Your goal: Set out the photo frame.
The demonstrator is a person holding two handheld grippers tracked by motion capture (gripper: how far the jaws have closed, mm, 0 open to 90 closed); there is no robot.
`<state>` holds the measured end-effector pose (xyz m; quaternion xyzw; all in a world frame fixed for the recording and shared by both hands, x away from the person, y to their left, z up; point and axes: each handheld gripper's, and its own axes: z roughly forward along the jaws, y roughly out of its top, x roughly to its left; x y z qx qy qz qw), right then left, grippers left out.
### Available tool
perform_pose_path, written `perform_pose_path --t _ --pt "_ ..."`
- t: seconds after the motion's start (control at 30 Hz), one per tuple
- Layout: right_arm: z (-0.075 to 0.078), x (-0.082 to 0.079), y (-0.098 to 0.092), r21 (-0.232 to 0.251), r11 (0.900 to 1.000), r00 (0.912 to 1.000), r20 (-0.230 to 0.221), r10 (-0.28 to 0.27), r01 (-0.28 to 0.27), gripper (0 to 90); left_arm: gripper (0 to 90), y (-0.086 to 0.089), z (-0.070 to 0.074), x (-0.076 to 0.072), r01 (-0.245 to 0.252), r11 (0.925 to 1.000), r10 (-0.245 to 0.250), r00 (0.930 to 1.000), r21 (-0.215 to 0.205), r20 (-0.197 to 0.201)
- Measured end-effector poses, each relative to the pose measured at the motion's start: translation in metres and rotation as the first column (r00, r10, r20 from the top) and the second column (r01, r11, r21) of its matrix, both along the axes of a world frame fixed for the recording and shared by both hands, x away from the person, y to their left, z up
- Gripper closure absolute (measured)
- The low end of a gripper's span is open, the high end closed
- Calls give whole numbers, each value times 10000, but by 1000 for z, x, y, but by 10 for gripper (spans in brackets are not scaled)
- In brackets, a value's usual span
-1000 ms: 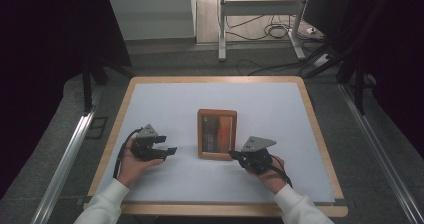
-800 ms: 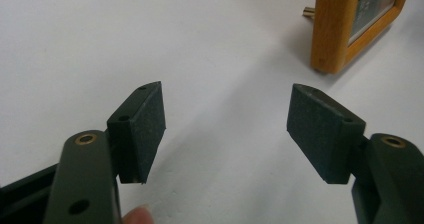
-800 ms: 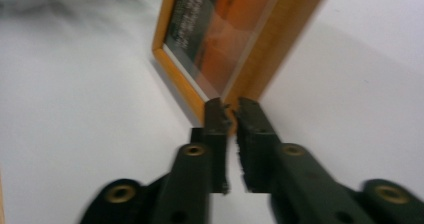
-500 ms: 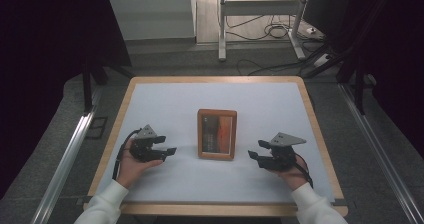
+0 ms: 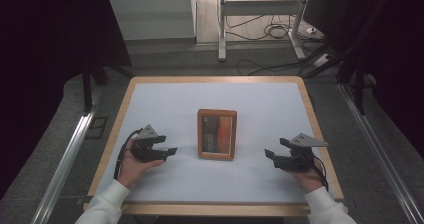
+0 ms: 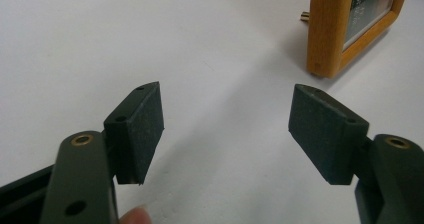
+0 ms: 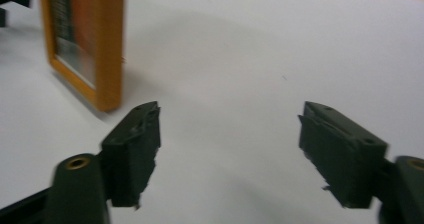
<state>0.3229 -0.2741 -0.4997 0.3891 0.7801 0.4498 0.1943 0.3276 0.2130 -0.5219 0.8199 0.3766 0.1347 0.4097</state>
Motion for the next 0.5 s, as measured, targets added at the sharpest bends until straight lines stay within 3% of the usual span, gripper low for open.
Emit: perform_pose_path --t 0.23,0.5 --pt "-8 -1 -13 -179 9989 9989 -197 -436 432 223 292 -2 1 -8 16 10000 -15 10000 -25 62" --pt "-10 -2 -8 -363 9990 9995 -195 -251 244 213 292 0 2 -11 -34 10000 35 9999 -76 117"
